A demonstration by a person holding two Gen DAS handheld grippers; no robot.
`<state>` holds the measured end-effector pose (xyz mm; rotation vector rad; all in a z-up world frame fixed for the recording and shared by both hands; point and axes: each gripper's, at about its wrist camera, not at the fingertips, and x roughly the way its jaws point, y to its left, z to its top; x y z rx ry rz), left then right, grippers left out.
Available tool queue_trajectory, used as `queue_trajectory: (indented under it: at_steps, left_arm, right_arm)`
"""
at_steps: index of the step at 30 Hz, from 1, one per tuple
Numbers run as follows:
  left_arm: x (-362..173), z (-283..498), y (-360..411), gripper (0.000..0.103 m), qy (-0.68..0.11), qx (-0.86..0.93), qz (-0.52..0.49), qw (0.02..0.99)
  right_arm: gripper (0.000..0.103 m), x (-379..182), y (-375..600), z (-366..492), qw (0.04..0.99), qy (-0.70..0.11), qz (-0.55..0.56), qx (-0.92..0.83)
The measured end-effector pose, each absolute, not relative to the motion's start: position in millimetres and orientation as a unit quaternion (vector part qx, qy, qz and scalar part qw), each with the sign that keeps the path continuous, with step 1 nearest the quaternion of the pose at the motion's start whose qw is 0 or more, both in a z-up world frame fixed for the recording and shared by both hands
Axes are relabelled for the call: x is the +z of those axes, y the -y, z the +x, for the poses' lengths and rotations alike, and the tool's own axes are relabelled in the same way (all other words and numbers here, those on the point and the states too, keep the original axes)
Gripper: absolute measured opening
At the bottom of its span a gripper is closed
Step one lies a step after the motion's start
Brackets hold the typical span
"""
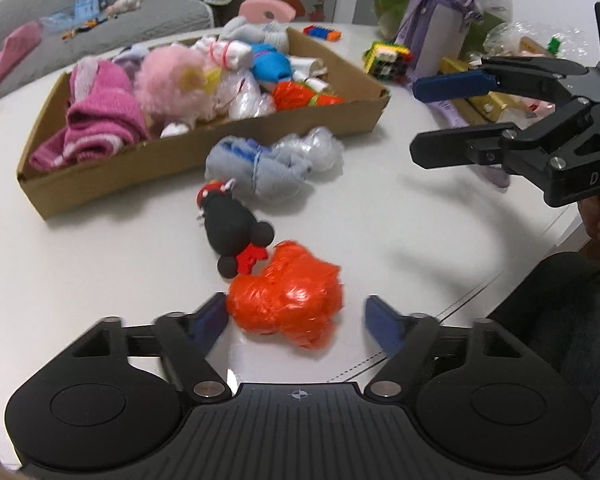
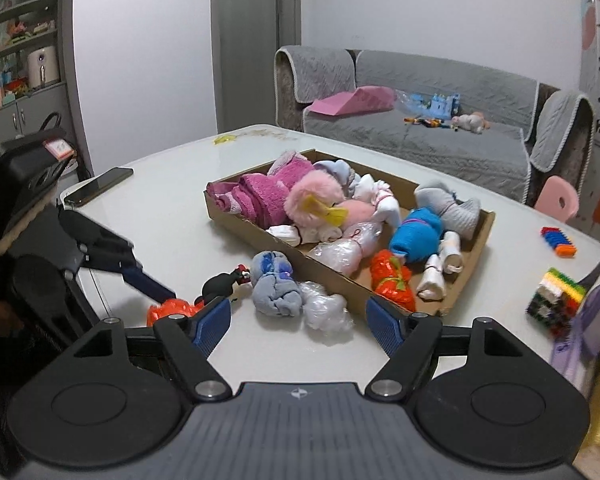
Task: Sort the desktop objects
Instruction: 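Grasp the orange plastic-wrapped bundle with the left tool while the right tool grasps the blue-grey sock bundle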
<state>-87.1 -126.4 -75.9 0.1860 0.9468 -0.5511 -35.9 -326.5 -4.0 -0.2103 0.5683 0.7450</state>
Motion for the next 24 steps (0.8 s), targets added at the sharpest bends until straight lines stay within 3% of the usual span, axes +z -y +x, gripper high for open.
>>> queue_trajectory:
  at_steps: [4,7,24]
  left_arm:
    - [-74,-83,118,0.060,-0.450,-0.256,0.079,0.852]
    - [-73,-81,108,0.058,-0.451,-0.248,0.075,0.854]
    - [-57,-79,52,0.057,-0.442,-0.205,0.042,0.872]
  right_arm:
    - [0.072,-13,317,-30,0.884,-0.280,-0.098,0.361]
    - [0.072,-17,312,-34,0.883,-0.279,-0.096,0.366]
    - [0.072,-38,263,-18,0.863,-0.292,-0.139,0.389]
